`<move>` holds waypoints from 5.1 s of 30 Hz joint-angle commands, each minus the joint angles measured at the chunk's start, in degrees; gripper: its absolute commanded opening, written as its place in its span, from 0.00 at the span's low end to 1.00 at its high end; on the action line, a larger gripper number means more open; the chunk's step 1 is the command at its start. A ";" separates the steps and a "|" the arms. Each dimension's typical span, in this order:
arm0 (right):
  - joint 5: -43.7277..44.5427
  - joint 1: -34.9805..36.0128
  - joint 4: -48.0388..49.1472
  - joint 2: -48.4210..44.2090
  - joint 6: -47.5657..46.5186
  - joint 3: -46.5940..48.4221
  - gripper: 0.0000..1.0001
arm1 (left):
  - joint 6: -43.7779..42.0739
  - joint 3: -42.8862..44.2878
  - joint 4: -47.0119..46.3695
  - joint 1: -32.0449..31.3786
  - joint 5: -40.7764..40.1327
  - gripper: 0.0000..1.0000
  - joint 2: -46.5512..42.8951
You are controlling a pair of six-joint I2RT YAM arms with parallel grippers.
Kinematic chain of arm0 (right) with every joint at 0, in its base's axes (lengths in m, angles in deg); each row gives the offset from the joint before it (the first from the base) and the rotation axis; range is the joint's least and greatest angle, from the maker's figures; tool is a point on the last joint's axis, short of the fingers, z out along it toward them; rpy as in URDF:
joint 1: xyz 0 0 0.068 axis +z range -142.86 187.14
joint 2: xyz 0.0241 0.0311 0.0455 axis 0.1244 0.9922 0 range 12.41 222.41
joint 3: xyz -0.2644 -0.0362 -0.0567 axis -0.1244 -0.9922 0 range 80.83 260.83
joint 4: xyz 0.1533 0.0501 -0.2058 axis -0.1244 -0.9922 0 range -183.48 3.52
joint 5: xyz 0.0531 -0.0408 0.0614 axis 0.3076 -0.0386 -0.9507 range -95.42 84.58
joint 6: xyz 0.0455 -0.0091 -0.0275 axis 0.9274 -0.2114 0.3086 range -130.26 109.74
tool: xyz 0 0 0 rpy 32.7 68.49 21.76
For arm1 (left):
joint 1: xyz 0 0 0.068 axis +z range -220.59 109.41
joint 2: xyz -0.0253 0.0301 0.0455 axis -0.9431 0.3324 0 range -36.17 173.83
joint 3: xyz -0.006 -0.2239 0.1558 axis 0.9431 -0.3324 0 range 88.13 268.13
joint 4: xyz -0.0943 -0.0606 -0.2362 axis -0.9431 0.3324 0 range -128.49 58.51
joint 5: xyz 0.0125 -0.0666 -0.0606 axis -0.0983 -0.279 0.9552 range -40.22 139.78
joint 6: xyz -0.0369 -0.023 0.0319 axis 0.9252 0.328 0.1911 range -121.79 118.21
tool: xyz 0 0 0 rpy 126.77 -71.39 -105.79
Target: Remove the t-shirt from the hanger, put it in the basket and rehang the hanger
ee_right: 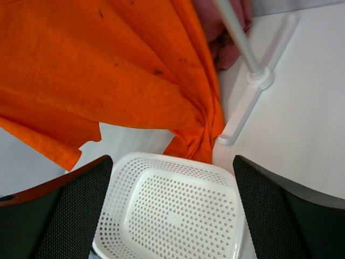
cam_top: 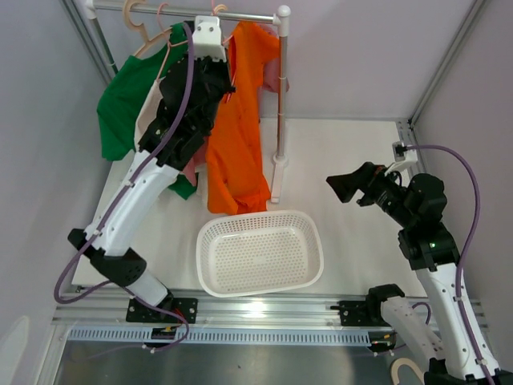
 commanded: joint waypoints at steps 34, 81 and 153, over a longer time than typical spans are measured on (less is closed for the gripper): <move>32.85 54.69 37.40 20.97 -22.57 -3.52 0.62 | 8.54 -6.74 3.12 -18.19 -43.24 0.01 -2.48; 31.28 39.76 25.45 32.21 -14.30 12.11 0.00 | 24.82 -9.11 36.89 -8.25 10.82 0.01 -23.57; 32.76 55.13 4.81 35.22 4.43 1.65 0.99 | -0.41 8.81 8.07 -3.86 2.82 0.01 0.32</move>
